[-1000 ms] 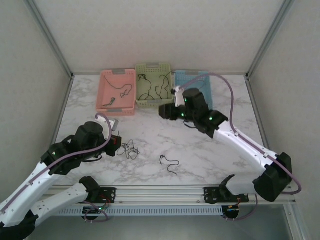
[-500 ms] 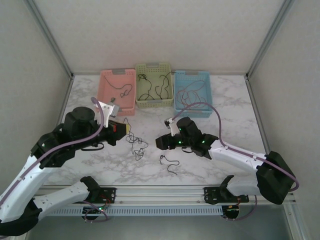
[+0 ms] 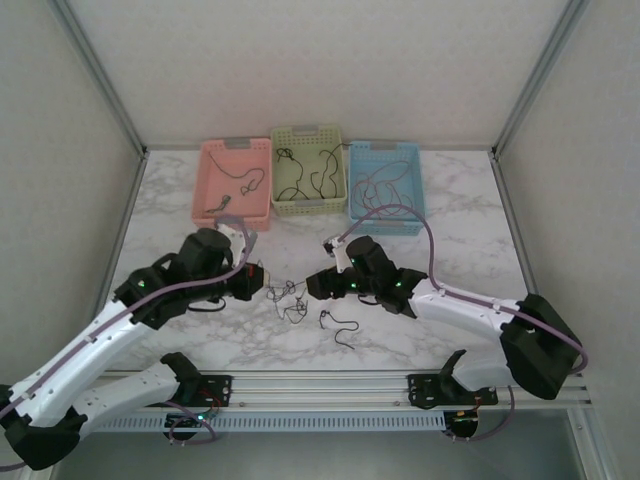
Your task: Untangle the cables
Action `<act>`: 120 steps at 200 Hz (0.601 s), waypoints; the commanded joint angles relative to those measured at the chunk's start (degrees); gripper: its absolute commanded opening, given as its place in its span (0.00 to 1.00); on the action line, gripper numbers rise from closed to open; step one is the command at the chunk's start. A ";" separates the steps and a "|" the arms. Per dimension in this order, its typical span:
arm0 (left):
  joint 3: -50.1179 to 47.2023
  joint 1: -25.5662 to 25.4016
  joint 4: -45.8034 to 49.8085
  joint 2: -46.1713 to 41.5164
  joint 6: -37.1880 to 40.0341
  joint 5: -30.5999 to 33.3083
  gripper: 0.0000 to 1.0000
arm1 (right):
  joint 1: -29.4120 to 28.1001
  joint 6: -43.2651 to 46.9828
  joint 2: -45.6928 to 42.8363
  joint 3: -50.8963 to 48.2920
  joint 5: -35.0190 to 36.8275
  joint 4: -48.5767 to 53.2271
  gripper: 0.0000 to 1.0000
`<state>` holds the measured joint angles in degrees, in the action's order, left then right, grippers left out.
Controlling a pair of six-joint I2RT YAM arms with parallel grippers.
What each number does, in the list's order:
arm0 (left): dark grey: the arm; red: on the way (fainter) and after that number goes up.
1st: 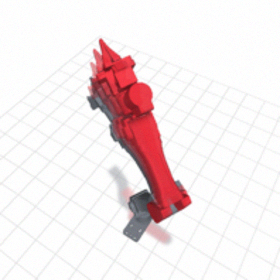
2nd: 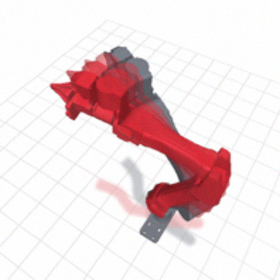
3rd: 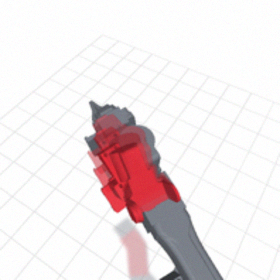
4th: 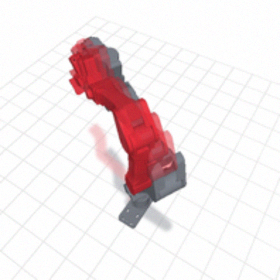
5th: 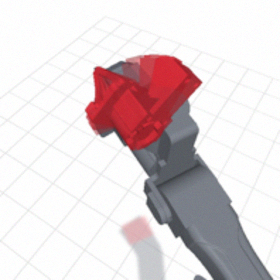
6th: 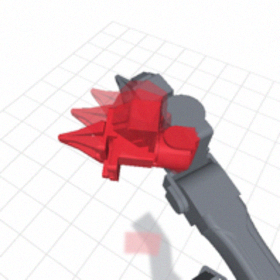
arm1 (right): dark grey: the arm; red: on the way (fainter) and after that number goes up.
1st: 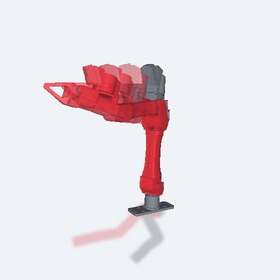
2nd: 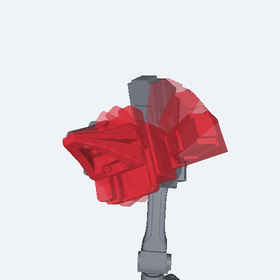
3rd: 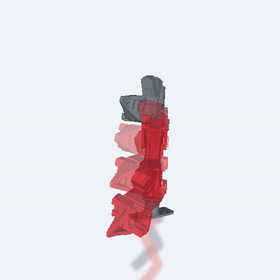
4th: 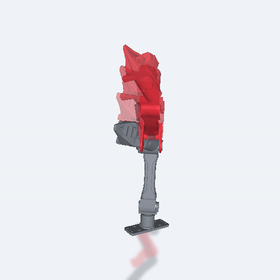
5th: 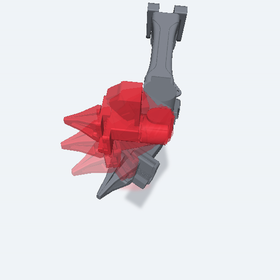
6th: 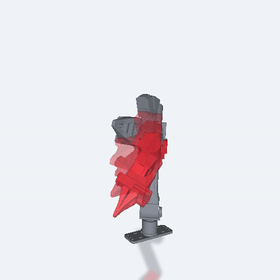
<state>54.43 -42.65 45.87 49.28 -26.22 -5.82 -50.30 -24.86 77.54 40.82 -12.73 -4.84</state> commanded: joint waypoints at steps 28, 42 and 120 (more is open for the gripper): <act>-10.88 2.05 1.62 -10.22 -13.52 5.82 0.00 | -0.80 -4.35 10.39 5.14 -3.62 4.48 0.58; -12.04 2.05 1.80 -11.33 -14.23 5.63 0.00 | -0.83 -4.84 12.02 5.93 -3.39 4.58 0.58; -12.51 2.13 1.27 -10.65 -13.81 5.47 0.00 | -0.87 -3.61 20.93 14.31 -2.16 6.93 0.55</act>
<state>42.22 -41.12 47.05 39.22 -39.07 -1.32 -50.57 -28.51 96.14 53.01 -15.07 0.80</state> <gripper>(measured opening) 0.050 0.560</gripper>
